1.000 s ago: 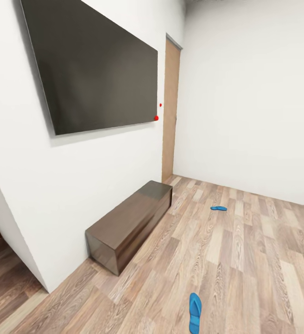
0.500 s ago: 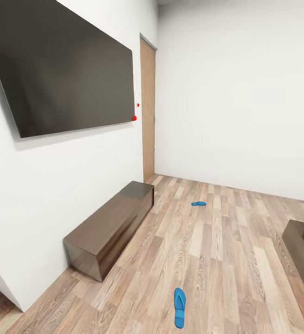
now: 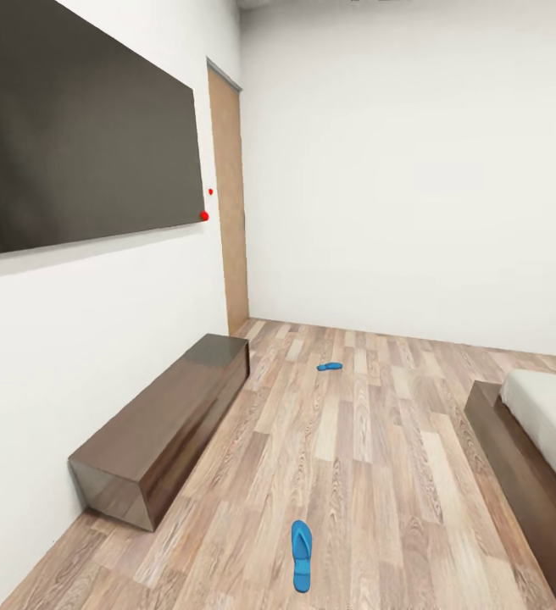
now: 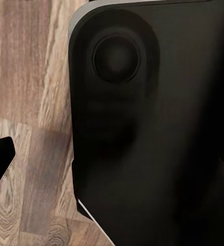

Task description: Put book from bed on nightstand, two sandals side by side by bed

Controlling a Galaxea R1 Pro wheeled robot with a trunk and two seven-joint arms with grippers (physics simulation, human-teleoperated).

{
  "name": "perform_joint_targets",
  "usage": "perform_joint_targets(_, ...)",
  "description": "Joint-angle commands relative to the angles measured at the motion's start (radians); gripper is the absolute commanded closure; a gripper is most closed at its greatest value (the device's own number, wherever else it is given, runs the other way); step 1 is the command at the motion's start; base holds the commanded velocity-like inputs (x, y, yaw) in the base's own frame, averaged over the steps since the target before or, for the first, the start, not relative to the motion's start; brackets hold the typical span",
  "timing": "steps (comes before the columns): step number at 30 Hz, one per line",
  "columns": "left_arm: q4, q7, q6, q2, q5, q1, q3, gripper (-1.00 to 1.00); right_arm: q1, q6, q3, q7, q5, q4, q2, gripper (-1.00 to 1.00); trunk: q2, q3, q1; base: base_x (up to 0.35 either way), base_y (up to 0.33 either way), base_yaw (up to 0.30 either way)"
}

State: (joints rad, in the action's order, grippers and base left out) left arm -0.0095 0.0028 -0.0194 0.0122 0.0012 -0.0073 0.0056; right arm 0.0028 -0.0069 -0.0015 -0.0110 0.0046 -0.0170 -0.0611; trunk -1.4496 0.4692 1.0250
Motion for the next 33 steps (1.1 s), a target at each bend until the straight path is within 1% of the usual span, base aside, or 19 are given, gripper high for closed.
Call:
perform_joint_targets(1, 0.000, 0.000, -0.002, 0.000, 0.000, 0.000, 0.000, -1.00, 0.000, -0.001, 0.000, -0.001, 0.000, -0.001, 0.000, -1.00, 0.000, 0.001, 0.000, 0.000, 0.000, -0.290)
perform_joint_targets(33, 0.000, 0.000, -0.002, 0.000, 0.000, 0.000, 0.000, -1.00, 0.000, -0.001, 0.001, -0.003, 0.000, 0.000, -0.001, -1.00, 0.000, 0.001, 0.000, 0.000, 0.000, -0.290)
